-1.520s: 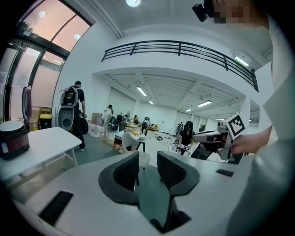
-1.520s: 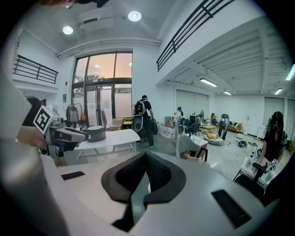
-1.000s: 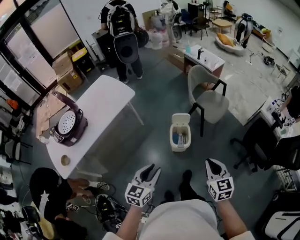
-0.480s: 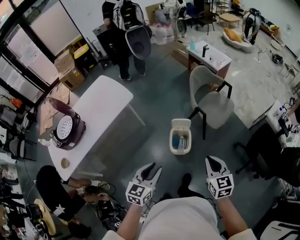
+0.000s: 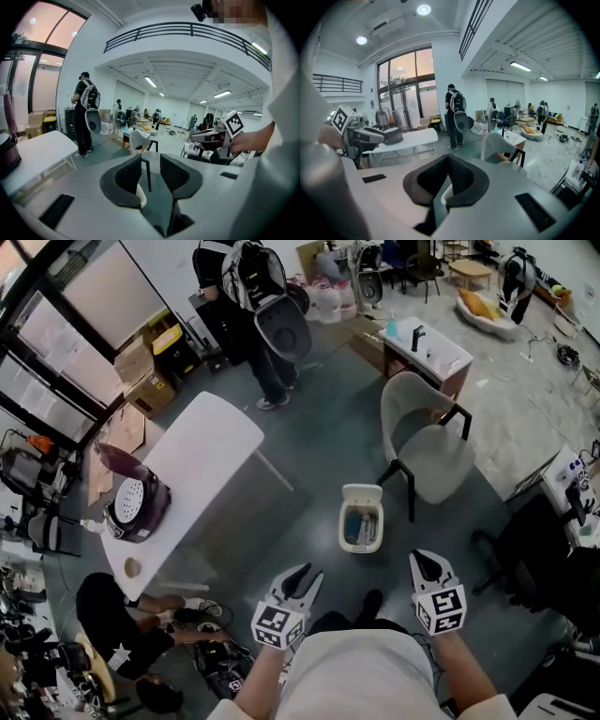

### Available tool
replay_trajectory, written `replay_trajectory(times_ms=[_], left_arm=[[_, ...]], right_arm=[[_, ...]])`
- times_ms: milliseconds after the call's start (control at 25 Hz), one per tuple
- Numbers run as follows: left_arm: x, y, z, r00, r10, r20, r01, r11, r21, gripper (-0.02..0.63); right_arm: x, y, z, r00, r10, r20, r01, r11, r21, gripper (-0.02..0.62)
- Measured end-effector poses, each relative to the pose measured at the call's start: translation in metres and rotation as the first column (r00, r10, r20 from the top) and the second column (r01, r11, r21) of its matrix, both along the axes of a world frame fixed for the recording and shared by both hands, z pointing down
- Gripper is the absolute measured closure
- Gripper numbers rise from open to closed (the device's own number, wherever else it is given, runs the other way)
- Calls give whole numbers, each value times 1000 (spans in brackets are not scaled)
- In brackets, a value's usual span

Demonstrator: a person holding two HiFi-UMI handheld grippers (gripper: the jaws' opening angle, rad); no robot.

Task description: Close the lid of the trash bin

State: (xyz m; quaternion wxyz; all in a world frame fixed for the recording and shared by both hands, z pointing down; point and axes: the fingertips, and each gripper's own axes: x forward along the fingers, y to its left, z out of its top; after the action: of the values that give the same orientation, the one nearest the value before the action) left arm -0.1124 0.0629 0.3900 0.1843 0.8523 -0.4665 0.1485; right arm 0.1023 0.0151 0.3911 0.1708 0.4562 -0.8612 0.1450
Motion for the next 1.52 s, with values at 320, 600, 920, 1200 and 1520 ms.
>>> replay_trajectory(times_ms=[320, 600, 920, 1200, 1520], left_arm=[[3, -32, 8, 1000, 22, 11, -22, 999, -32, 465], [-7, -75, 24, 995, 97, 21, -96, 994, -59, 465], [-13, -143, 60, 966, 251, 57, -246, 966, -82, 465], [-5, -199, 111, 915, 392, 92, -381, 918, -114, 465], [22, -254, 193, 837, 530, 139, -510, 846, -155, 456]], right_arm=[[2, -29, 14, 1000, 21, 7, -20, 999, -37, 583], [-10, -58, 32, 997, 72, -8, -72, 994, -77, 583], [-27, -102, 58, 989, 141, -49, -146, 982, -120, 583], [-31, -129, 91, 973, 212, -87, -224, 960, -167, 583], [-26, -143, 149, 950, 295, -106, -312, 922, -231, 583]])
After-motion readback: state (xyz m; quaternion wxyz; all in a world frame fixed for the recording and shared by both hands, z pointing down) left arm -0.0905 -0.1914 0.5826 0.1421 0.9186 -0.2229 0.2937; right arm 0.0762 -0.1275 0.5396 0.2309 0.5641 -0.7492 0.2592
